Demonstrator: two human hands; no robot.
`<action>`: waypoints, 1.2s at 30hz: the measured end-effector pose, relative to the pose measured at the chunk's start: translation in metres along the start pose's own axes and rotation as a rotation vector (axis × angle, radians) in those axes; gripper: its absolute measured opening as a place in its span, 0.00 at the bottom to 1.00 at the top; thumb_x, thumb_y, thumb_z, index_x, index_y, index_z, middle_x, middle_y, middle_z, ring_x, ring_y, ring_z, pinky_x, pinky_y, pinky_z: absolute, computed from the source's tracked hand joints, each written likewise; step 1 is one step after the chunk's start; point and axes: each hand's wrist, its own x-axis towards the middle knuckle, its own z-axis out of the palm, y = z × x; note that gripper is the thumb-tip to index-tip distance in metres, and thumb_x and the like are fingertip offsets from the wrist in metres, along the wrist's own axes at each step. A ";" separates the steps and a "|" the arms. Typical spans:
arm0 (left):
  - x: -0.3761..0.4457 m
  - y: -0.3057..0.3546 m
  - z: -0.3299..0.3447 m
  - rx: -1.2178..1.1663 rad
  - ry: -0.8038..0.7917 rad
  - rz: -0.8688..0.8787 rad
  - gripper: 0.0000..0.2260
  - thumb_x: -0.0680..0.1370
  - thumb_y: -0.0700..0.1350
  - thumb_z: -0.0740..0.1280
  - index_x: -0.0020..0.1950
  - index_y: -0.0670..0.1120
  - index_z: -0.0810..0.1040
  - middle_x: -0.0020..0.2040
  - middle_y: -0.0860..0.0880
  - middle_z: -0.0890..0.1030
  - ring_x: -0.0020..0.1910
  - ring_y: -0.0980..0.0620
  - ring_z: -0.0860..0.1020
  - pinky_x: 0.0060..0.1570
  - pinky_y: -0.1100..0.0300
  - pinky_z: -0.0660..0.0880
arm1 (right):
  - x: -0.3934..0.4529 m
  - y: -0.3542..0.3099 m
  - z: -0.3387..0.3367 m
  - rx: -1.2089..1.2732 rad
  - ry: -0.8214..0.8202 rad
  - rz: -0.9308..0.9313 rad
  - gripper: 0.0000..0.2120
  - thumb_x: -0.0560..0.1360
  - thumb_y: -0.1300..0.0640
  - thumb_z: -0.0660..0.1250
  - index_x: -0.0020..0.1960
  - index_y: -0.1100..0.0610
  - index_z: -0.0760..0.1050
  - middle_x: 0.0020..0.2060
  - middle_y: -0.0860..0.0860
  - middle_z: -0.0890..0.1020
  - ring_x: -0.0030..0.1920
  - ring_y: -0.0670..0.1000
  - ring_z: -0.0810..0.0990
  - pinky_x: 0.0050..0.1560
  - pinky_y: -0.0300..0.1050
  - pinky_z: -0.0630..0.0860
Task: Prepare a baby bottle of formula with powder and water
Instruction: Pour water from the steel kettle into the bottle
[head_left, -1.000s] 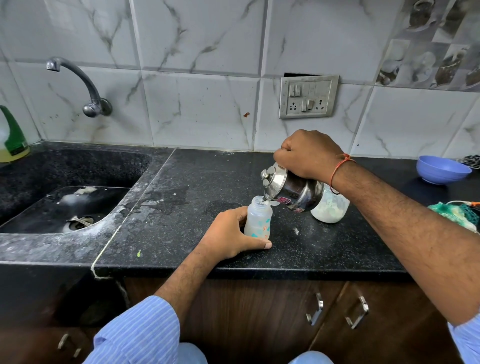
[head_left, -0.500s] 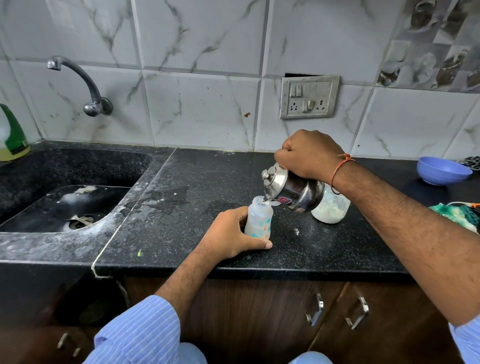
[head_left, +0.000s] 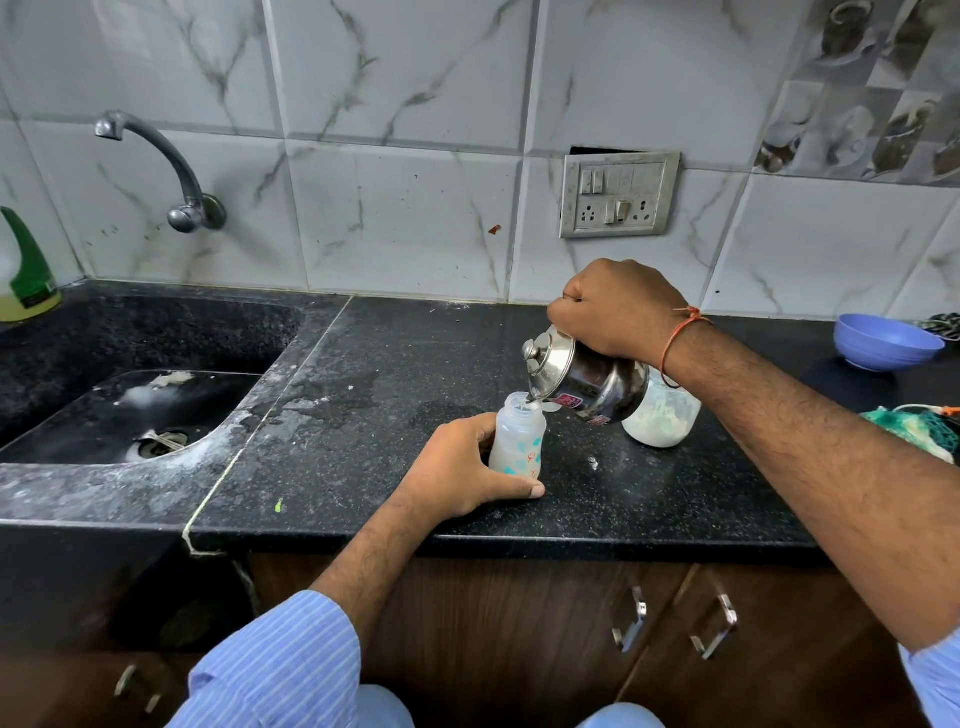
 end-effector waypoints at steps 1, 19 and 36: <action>0.000 0.000 0.000 0.001 0.001 0.001 0.30 0.64 0.57 0.90 0.64 0.59 0.85 0.53 0.63 0.89 0.55 0.64 0.87 0.64 0.51 0.84 | 0.000 0.000 0.000 -0.003 0.001 0.001 0.17 0.75 0.53 0.64 0.29 0.56 0.68 0.27 0.51 0.71 0.31 0.54 0.68 0.32 0.45 0.64; -0.001 0.001 0.000 0.009 0.009 0.003 0.30 0.64 0.57 0.90 0.64 0.59 0.85 0.53 0.63 0.89 0.55 0.64 0.86 0.63 0.51 0.84 | -0.002 -0.004 -0.001 0.000 -0.001 0.001 0.17 0.75 0.53 0.65 0.29 0.56 0.69 0.27 0.51 0.71 0.31 0.53 0.68 0.32 0.44 0.64; -0.003 0.005 -0.001 0.027 0.008 0.000 0.31 0.65 0.56 0.90 0.65 0.59 0.85 0.55 0.64 0.89 0.56 0.66 0.85 0.64 0.55 0.83 | -0.003 -0.005 -0.003 0.003 -0.002 -0.007 0.17 0.76 0.53 0.65 0.30 0.56 0.71 0.27 0.51 0.72 0.30 0.52 0.68 0.31 0.43 0.64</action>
